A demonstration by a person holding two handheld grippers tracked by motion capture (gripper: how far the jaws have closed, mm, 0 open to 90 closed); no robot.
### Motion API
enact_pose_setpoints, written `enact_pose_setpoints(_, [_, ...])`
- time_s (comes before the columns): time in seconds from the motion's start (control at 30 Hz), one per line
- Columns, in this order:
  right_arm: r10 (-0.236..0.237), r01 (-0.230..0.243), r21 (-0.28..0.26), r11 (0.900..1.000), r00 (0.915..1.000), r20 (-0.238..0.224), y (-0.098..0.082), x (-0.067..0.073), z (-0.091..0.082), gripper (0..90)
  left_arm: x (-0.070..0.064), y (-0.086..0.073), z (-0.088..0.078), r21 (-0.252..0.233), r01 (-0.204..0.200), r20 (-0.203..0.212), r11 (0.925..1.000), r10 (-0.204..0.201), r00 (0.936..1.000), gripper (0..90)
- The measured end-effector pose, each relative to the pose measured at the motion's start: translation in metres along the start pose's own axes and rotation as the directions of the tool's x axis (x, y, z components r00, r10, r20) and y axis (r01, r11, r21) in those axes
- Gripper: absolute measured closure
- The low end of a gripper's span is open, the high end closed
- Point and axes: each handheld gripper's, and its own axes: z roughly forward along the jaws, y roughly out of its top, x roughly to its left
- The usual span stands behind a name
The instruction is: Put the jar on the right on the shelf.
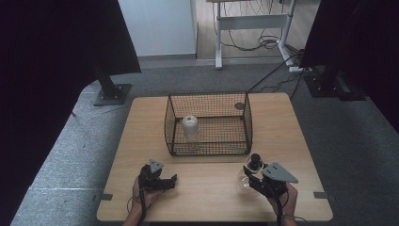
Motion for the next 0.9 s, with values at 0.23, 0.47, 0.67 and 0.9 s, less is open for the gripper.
enact_pose_setpoints(0.23, [-0.01,0.01,-0.012,1.0,0.9999,0.004,0.007,0.002,-0.002,47.7,0.0,0.0,0.0,0.0,0.001,0.002,1.0,-0.001,1.0,6.5])
enact_pose_setpoints(0.47, [-0.007,0.007,-0.033,0.999,1.0,0.007,0.016,0.003,-0.005,47.7,0.0,0.0,0.0,0.001,0.002,0.002,1.0,-0.002,1.0,6.3])
enact_pose_setpoints(0.67, [-0.016,0.016,-0.034,0.999,0.9999,0.001,0.025,0.004,-0.003,47.7,-0.001,0.0,0.0,0.001,-0.002,0.003,1.0,0.002,1.0,6.4])
enact_pose_setpoints(0.9, [-0.024,0.024,-0.036,0.999,0.9997,-0.001,0.035,0.007,0.0,47.6,-0.002,0.0,0.0,0.001,-0.005,0.007,1.0,0.005,1.0,6.4])
